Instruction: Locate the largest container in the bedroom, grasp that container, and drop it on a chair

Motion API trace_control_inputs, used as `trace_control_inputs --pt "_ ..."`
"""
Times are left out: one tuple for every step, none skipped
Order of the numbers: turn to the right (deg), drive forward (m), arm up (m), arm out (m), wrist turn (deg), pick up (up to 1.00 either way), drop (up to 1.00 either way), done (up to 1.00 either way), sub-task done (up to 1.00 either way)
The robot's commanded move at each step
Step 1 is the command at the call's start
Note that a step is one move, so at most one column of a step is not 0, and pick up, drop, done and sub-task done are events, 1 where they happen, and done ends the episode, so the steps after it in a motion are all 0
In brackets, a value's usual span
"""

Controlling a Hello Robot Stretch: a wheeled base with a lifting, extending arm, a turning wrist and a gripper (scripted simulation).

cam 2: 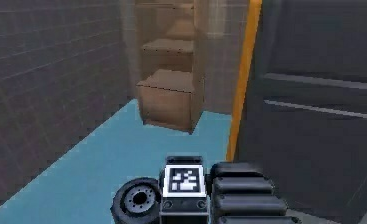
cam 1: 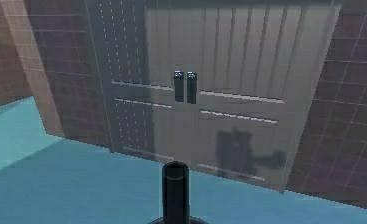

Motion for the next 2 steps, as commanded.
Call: trace_control_inputs --pt "15.0 0.00 0.00 0.00 0.0 0.00 0.00 0.00 0.00" --pt "0.0 0.20 0.00 0.00 0.0 0.00 0.00 0.00 0.00"
